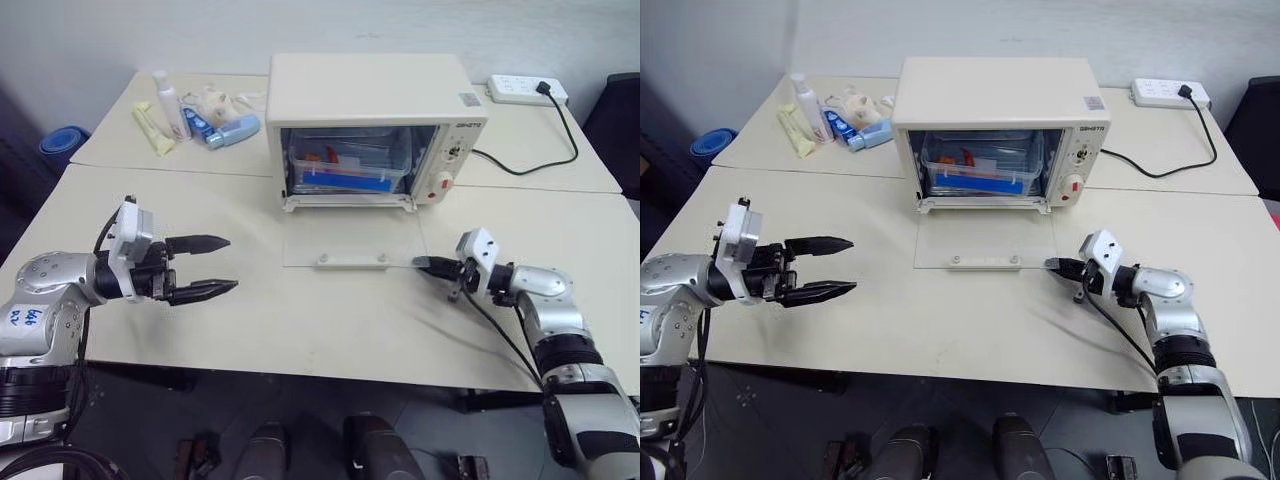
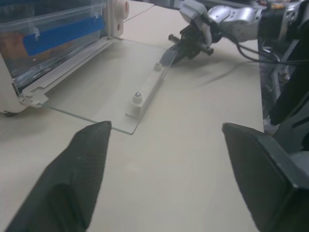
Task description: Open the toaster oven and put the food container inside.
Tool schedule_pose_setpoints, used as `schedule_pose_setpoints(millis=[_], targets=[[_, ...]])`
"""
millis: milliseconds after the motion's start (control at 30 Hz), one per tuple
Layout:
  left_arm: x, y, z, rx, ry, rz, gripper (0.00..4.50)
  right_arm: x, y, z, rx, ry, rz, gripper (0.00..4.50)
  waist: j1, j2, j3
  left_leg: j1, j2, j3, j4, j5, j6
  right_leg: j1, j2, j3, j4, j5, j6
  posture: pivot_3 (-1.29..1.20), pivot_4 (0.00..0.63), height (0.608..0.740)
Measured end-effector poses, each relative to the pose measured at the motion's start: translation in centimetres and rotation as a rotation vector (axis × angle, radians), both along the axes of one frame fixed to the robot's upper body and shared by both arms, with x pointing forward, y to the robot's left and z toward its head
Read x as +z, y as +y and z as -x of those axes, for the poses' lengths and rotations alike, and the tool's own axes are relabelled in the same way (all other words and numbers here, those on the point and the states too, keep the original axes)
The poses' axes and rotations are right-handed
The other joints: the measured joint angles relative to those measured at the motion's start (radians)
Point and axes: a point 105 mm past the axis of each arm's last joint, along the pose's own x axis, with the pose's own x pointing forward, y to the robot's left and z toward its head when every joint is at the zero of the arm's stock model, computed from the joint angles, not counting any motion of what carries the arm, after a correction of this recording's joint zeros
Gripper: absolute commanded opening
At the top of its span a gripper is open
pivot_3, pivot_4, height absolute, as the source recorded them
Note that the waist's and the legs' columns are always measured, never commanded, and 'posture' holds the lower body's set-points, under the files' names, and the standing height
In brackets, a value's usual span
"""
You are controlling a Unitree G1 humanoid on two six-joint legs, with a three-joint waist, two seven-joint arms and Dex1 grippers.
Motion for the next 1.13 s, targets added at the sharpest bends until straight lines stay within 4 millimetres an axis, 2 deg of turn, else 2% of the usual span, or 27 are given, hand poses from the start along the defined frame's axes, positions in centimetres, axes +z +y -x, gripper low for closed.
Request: schedule_pose_setpoints(millis=[167,300,400,533,600,633,700,767,867,1000,1067,1100,1133], targets=[[1.4,-0.8,-0.2,0.041,-0.014,0.140,4.47,1.6,1.0,-0.1,0.012,-0.055,-0.163,0.00,-0.002,0.000,0.000,0.000,0.000,0.000,0.000,0.000,0.000,0.000,0.000,0.000,0.001,0.000,0.000,0.00,0.150,0.740],[2.7,-0.1,-1.0,0.165,-0.012,0.331,4.47,6.1,0.8,-0.6,-0.033,-0.157,-0.420,0.00,-0.007,0.000,0.000,0.000,0.001,0.000,0.001,0.000,0.000,0.000,0.000,0.000,0.002,0.000,0.000,0.00,0.150,0.740],[3.1,0.8,-1.7,0.252,-0.009,0.412,4.47,9.6,1.4,-1.2,-0.045,-0.220,-0.585,0.00,-0.009,0.000,0.000,0.000,0.001,0.000,0.001,0.000,-0.001,-0.001,0.000,0.000,0.002,0.000,0.000,0.00,0.150,0.740],[3.0,1.5,-2.6,0.317,-0.040,0.426,4.47,13.4,2.3,-1.6,-0.022,-0.257,-0.676,0.00,-0.004,0.000,0.000,0.000,0.001,0.000,0.001,0.001,-0.003,-0.001,0.000,-0.001,0.001,0.000,0.000,0.00,0.150,0.740],[2.7,2.0,-3.2,0.351,-0.067,0.408,4.47,14.4,2.3,-1.5,-0.016,-0.257,-0.687,0.00,0.001,0.000,0.000,0.000,0.000,0.000,0.000,0.001,-0.003,-0.001,-0.001,-0.001,0.001,0.000,0.000,0.00,0.150,0.740],[2.5,2.2,-3.3,0.365,-0.081,0.396,4.49,14.5,2.2,-1.4,-0.016,-0.250,-0.685,0.17,0.003,0.000,0.000,-0.001,0.000,-0.001,0.000,0.001,-0.003,-0.001,-0.001,0.000,0.000,0.000,0.000,0.00,0.150,0.740],[2.0,2.4,-3.7,0.382,-0.103,0.345,4.50,14.3,1.9,-0.7,-0.006,-0.238,-0.637,0.64,0.008,0.000,0.000,-0.002,-0.001,-0.002,0.000,0.001,-0.003,-0.001,-0.002,-0.001,0.000,0.000,0.000,0.00,0.150,0.740],[1.5,2.7,-3.5,0.372,-0.135,0.279,4.50,13.0,1.3,0.9,0.026,-0.230,-0.497,1.29,0.011,0.000,0.000,-0.003,-0.001,-0.002,-0.001,0.000,-0.001,-0.001,-0.003,-0.002,0.000,0.000,0.000,0.00,0.150,0.740],[0.3,3.2,-2.9,0.357,-0.151,0.177,4.50,9.7,1.1,3.6,0.108,-0.181,-0.286,2.31,0.007,0.000,0.000,-0.003,-0.003,0.000,-0.001,-0.001,0.001,-0.001,-0.006,-0.003,-0.002,0.000,0.000,0.00,0.150,0.740],[-2.2,3.3,-1.7,0.303,-0.120,0.043,4.50,6.5,1.1,6.5,0.206,-0.139,-0.143,3.61,-0.003,0.000,0.000,-0.001,-0.003,0.002,-0.001,-0.003,0.005,0.000,-0.007,-0.002,-0.004,0.000,0.000,0.00,0.150,0.740],[-4.0,4.2,-1.3,0.319,-0.085,0.000,4.50,4.6,0.7,7.9,0.247,-0.107,-0.074,4.23,-0.001,0.000,0.000,0.001,-0.002,0.002,-0.001,-0.003,0.006,0.001,-0.006,-0.003,-0.004,0.000,0.000,0.00,0.150,0.740],[-4.9,4.6,-1.0,0.330,-0.071,-0.020,4.50,3.8,0.6,8.3,0.259,-0.091,-0.053,4.48,0.000,0.000,0.000,0.001,-0.002,0.002,-0.001,-0.003,0.006,0.001,-0.006,-0.003,-0.004,0.000,0.000,0.00,0.150,0.740],[-5.6,4.8,-0.7,0.329,-0.064,-0.043,4.50,3.1,0.5,8.6,0.264,-0.073,-0.044,4.48,0.000,0.000,0.000,0.002,-0.002,0.002,-0.001,-0.003,0.006,0.002,-0.006,-0.003,-0.004,0.000,0.000,0.00,0.150,0.740]])
